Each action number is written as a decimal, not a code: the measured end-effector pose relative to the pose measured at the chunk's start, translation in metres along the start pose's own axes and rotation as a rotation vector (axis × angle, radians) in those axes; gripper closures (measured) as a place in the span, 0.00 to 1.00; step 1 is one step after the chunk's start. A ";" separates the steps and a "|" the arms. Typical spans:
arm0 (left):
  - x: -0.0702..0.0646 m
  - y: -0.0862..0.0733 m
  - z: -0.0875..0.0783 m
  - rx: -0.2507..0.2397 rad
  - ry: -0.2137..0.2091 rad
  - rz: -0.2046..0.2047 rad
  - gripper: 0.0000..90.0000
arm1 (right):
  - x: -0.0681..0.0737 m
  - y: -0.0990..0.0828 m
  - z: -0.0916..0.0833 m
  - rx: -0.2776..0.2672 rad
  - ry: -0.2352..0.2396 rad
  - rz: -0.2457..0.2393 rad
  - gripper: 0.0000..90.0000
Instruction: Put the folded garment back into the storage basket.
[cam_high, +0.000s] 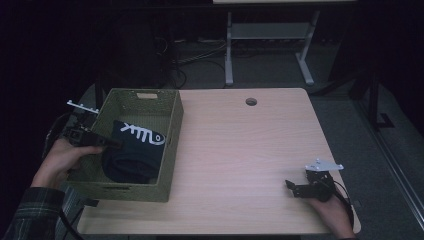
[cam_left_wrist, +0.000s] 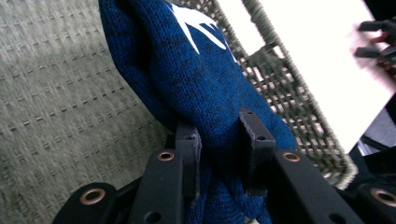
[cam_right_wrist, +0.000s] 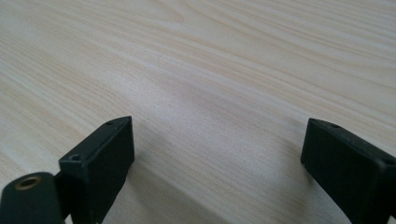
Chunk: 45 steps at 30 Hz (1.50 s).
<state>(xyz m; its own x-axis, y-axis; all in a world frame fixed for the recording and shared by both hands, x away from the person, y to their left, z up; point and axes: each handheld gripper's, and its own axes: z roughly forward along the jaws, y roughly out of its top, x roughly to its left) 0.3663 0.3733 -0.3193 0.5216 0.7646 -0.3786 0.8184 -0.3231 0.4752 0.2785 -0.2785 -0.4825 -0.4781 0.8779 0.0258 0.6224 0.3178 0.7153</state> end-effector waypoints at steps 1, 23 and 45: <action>0.001 0.000 0.001 0.007 0.007 0.006 0.80 | 0.000 0.000 0.000 0.000 0.000 0.000 0.10; 0.031 -0.014 0.035 0.127 0.234 -0.017 0.76 | 0.000 0.000 0.000 0.000 0.000 -0.001 0.10; 0.036 -0.017 0.047 0.125 0.299 -0.070 0.44 | 0.000 0.000 0.000 0.000 -0.002 0.002 0.10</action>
<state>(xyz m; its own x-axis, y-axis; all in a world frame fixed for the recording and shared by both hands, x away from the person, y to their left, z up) 0.3824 0.3802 -0.3785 0.3843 0.9113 -0.1479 0.8826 -0.3156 0.3484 0.2785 -0.2786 -0.4825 -0.4751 0.8796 0.0258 0.6233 0.3157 0.7154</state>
